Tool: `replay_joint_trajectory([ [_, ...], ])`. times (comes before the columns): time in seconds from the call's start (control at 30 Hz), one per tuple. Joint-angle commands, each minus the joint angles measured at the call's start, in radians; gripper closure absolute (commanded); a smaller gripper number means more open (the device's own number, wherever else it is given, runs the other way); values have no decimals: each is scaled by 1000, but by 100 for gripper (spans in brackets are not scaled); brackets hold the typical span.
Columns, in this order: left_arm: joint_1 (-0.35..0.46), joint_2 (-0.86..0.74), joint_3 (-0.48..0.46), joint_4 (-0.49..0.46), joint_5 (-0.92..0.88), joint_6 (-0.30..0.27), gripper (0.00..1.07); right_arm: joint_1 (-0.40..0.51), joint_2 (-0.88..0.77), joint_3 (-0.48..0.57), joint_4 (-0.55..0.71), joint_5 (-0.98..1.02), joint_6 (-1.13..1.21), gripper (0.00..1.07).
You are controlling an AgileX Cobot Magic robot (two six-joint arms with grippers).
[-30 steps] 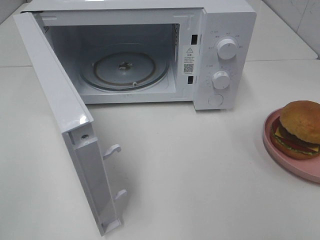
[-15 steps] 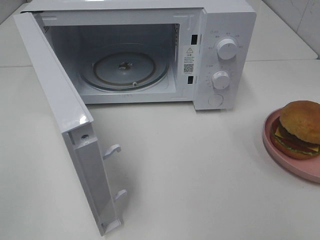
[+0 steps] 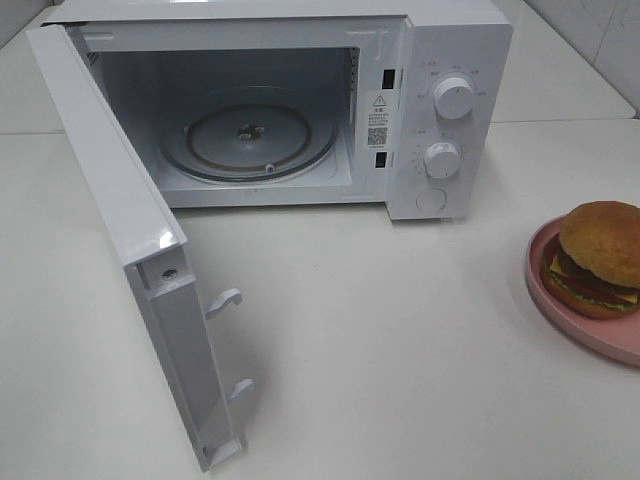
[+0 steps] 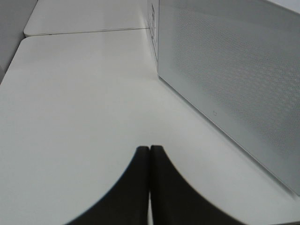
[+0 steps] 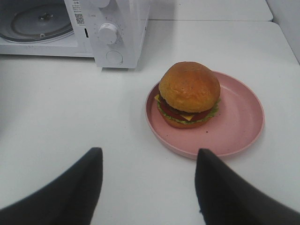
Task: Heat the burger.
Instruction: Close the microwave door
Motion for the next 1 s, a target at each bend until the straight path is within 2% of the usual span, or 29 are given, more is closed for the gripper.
replay_joint_trajectory([
  [0.03, 4, -18, -10, -11, -27, 12, 107, -5, -24, 2, 0, -10, -9, 50],
  [0.13, 4, -18, -22, -11, -57, 35, 107, -5, -24, 2, 0, -10, -9, 50],
  [0.27, 4, -13, -15, -11, -218, 86, 107, -5, -24, 2, 0, -10, -9, 50],
  [0.47, 4, 79, 21, -33, -384, 85, 107, -5, -24, 2, 0, -10, -9, 50],
  [0.57, 4, 100, 22, -38, -403, 85, 107, -5, -24, 2, 0, -10, -9, 50],
  [0.63, 4, 233, 28, -67, -479, 87, 107, -5, -24, 2, 0, -10, -9, 50],
  [0.77, 4, 340, 28, -92, -517, 97, 107, -5, -24, 2, 0, -10, -9, 50],
  [0.8, 4, 424, 28, -126, -552, 122, 107, -5, -24, 2, 0, -10, -9, 50],
  [0.87, 4, 465, 28, -145, -572, 140, 107, -5, -24, 2, 0, -10, -9, 50],
  [0.9, 4, 537, 28, -196, -608, 191, 107, -5, -24, 2, 0, -10, -9, 50],
  [0.93, 4, 537, 28, -196, -608, 191, 107, -5, -24, 2, 0, -10, -9, 50],
  [0.97, 4, 618, 28, -261, -653, 256, 107, -5, -24, 2, 0, -10, -9, 50],
  [1.0, 4, 650, 28, -291, -668, 284, 107, -5, -24, 2, 0, -10, -9, 50],
])
